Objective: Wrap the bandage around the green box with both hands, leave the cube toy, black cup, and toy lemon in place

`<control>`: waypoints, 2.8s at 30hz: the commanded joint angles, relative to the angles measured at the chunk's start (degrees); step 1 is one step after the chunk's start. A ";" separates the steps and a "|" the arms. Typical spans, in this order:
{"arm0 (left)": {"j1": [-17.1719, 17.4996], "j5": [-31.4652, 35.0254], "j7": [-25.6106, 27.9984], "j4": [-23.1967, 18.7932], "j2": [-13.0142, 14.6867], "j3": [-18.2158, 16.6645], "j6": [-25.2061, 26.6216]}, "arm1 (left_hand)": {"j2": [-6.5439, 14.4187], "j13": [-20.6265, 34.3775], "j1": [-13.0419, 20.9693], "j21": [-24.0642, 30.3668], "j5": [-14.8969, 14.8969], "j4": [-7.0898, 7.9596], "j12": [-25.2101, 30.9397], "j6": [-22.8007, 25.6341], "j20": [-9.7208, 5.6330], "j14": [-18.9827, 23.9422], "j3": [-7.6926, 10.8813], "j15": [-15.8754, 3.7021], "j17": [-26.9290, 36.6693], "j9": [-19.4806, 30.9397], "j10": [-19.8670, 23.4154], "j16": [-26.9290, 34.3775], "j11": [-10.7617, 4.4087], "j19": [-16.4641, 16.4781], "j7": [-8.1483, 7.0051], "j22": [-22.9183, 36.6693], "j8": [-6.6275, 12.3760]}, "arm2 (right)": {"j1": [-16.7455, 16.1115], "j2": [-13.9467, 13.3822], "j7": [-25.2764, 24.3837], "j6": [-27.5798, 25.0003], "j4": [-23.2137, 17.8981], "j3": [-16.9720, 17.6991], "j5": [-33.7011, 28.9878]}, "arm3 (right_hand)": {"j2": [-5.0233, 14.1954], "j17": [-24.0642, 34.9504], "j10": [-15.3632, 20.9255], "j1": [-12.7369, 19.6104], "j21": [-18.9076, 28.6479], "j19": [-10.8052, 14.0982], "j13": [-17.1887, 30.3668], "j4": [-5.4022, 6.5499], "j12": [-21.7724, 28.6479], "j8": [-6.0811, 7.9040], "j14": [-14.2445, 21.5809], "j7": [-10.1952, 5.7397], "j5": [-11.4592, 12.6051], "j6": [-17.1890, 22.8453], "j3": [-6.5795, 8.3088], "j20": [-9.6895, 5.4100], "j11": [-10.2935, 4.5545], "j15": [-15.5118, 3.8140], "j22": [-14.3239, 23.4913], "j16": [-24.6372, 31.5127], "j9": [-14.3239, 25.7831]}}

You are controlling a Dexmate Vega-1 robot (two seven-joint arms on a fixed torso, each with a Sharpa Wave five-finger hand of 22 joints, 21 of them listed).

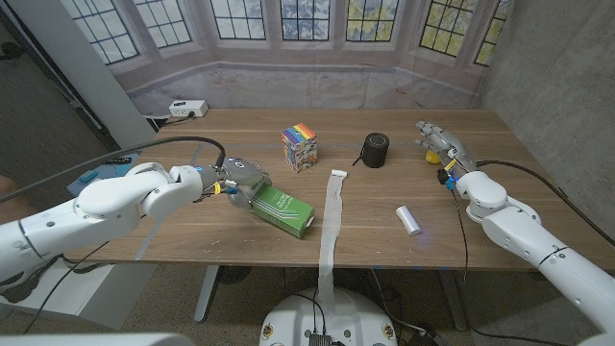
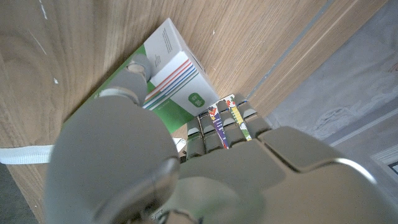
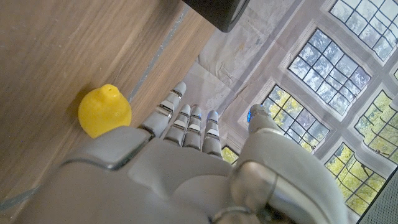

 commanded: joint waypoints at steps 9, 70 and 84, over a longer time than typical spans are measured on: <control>-1.18 0.43 1.26 0.90 -2.54 1.20 -0.39 | 0.68 0.44 0.02 -0.10 0.25 0.35 0.45 0.64 -0.08 0.88 0.17 -0.17 0.35 0.29 0.57 -0.34 -0.24 0.42 -0.11 0.17 0.72 | -1.17 -4.68 -4.63 -13.63 -11.79 -2.25 -5.81 | 0.27 0.02 0.27 -0.30 0.18 0.18 0.11 -0.27 0.30 0.16 0.16 0.42 0.30 0.57 -0.21 -0.17 0.21 0.45 0.23 0.26 0.05; -4.77 0.21 0.50 2.43 -6.93 4.37 -0.64 | 1.16 2.04 -0.28 -0.33 0.37 0.29 1.19 1.14 0.00 1.09 0.44 -0.27 0.99 1.27 0.55 -0.75 -0.27 0.42 -0.19 0.18 3.23 | 3.28 -10.16 -6.76 -46.87 -36.71 -13.60 -27.12 | -2.59 -0.57 14.27 7.68 1.74 8.12 1.72 -2.82 5.20 2.17 11.41 0.50 0.40 11.97 1.23 1.00 0.49 -0.53 0.45 2.61 0.18; -4.42 0.39 0.25 1.89 -7.14 4.65 0.10 | 1.33 2.29 -0.48 -0.35 0.37 0.38 1.28 1.01 0.04 1.12 0.42 -0.29 1.14 1.44 0.56 -0.76 -0.37 0.41 -0.08 0.18 3.63 | 15.36 -7.81 -0.34 -64.42 -39.58 -29.84 -40.30 | -4.44 -0.01 20.67 12.88 3.09 14.19 1.34 -2.86 6.17 2.69 19.18 -0.40 0.34 17.47 1.52 0.67 -1.00 -2.83 0.69 5.23 0.16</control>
